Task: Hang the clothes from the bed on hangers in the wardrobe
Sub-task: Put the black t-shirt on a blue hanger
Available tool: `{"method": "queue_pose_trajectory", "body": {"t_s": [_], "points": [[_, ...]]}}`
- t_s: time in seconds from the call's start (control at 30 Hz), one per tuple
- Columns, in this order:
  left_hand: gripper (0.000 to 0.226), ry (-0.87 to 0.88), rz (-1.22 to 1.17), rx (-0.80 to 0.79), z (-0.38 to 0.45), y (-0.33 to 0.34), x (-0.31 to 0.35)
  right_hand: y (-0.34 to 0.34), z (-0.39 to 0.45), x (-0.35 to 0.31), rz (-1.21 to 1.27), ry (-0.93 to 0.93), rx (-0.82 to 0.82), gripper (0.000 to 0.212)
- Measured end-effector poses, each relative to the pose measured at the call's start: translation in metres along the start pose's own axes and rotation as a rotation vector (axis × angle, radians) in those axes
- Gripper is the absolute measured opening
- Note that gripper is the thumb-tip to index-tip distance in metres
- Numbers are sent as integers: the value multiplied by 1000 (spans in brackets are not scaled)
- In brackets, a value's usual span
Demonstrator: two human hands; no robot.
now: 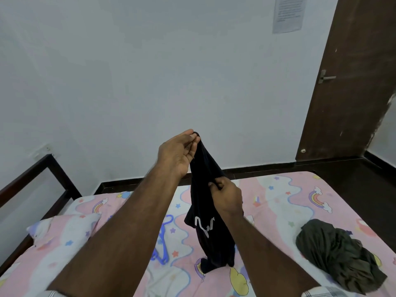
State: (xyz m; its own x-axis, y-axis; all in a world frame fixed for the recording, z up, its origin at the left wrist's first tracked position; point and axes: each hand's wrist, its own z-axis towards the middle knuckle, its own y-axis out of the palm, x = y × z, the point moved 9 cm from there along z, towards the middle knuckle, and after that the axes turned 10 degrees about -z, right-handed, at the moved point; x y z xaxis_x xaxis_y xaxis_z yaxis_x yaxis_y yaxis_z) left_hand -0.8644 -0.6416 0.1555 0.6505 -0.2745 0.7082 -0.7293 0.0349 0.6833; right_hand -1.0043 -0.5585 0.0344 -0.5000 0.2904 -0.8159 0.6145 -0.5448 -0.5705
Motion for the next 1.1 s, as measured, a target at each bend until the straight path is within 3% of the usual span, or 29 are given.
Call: {"method": "queue_pose_trajectory", "body": {"t_s": [0.37,0.53,0.63,0.8,0.97,1.1], "points": [[18,185,123,130,16,-50,44,-70,51,-39,-300,-255,178,23],[13,416,556,193,25,-73,68,-97,61,-73,-217,-296,179,26],[10,509,836,252,24,-77,78,-104,62,-98,-314,-393,173,28],[8,539,1076,219,26,-79,71,-103,66,-114,-332,-398,114,25],[7,541,1027,233,30,-90,62,-96,66,-114,-212,-346,15,5],[5,391,1090,210,40,-97,42,-87,65,-110,-148,-314,-84,5]]}}
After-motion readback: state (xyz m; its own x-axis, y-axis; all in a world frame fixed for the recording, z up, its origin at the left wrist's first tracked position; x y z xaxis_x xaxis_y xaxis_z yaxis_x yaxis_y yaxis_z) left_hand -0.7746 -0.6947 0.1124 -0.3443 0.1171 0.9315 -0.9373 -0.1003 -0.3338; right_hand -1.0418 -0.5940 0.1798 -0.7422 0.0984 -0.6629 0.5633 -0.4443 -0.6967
